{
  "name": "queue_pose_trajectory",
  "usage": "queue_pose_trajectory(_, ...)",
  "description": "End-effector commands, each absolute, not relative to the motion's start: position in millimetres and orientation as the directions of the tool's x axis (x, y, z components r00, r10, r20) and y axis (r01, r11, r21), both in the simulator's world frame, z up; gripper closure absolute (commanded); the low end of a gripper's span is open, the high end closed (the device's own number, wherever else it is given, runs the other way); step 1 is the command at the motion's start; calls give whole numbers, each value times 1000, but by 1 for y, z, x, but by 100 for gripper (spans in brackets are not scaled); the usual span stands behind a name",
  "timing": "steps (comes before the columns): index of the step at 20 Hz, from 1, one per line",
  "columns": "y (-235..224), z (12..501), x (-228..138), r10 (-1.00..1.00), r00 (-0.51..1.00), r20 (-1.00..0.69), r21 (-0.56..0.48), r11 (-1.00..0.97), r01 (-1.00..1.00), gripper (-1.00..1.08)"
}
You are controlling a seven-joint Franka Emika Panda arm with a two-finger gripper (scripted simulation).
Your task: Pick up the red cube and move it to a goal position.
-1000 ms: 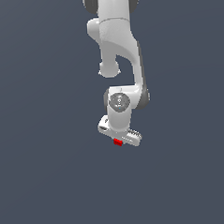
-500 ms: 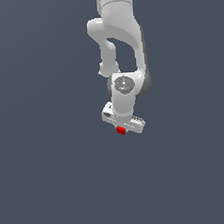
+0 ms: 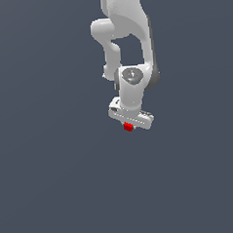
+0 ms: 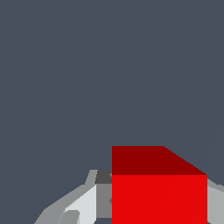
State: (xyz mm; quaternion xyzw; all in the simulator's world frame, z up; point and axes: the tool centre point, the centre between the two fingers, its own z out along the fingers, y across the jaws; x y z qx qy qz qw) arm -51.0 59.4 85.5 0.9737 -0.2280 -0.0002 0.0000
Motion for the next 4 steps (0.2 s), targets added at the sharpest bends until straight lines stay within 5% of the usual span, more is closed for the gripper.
queue_pose_trajectory(1, 61, 89, -55, -444, 896, 0, 0, -896, -444, 108)
queue_pose_trajectory(4, 62, 90, -56, -444, 896, 0, 0, -896, -444, 108)
